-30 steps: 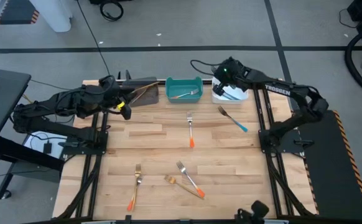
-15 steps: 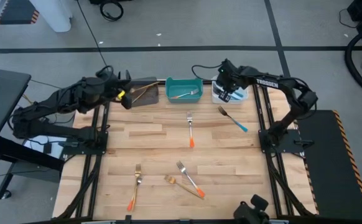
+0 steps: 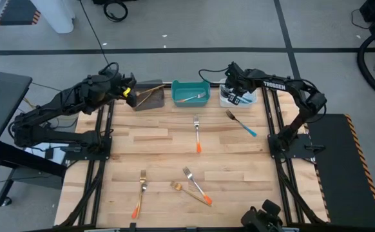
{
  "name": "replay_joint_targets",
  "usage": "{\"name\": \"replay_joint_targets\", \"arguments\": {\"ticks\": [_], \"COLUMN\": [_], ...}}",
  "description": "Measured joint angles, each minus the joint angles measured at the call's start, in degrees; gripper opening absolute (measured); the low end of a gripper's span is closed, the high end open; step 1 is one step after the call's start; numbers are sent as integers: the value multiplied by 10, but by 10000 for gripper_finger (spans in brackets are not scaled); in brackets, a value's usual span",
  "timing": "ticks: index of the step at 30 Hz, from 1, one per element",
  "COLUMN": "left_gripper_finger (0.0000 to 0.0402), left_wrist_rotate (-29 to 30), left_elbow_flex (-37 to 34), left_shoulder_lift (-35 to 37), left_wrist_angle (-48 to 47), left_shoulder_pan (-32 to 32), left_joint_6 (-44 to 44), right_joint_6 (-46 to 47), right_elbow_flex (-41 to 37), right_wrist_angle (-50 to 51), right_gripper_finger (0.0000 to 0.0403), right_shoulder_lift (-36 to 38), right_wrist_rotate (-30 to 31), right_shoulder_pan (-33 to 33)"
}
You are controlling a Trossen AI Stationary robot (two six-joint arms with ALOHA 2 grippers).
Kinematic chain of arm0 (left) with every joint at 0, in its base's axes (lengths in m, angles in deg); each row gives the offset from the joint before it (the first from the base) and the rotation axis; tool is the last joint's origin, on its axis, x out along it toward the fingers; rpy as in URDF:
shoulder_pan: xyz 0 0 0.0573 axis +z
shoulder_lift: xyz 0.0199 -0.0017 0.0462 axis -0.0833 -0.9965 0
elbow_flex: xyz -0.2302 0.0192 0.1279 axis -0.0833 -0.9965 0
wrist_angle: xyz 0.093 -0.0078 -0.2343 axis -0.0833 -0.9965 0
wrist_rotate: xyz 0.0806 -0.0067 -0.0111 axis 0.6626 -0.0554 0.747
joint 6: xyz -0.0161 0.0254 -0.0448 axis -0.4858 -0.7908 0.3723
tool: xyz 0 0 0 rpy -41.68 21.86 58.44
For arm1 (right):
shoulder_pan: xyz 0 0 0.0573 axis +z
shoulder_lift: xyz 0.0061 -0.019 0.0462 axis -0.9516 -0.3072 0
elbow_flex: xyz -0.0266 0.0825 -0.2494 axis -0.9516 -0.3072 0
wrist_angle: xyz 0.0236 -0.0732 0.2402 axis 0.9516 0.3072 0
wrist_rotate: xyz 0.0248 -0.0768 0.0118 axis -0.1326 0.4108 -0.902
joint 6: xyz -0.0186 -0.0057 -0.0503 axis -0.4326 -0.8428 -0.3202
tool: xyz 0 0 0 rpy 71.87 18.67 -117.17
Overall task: Sort silverware by color (type)
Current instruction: Put the orange fork into the blue bin
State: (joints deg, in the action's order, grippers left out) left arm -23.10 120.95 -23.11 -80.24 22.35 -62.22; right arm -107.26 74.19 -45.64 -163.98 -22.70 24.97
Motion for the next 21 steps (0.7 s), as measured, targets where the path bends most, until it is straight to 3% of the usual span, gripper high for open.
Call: {"name": "replay_joint_targets", "arguments": {"ticks": [8, 14, 21], "left_gripper_finger": [105, 105, 105], "left_wrist_rotate": [-2, -2, -28], "left_elbow_flex": [0, 0, 0], "left_shoulder_lift": [-4, -4, -4], "left_wrist_angle": [-17, -18, -23], "left_shoulder_pan": [0, 0, -11], "left_joint_6": [0, 0, 0], "right_joint_6": [1, 60, 198], "right_elbow_flex": [0, 39, 97], "right_wrist_angle": [1, -7, -59], "right_gripper_finger": [89, 89, 90], "right_shoulder_lift": [31, 61, 63], "right_wrist_rotate": [48, 45, -80], "right_shoulder_pan": [16, 48, 71]}}
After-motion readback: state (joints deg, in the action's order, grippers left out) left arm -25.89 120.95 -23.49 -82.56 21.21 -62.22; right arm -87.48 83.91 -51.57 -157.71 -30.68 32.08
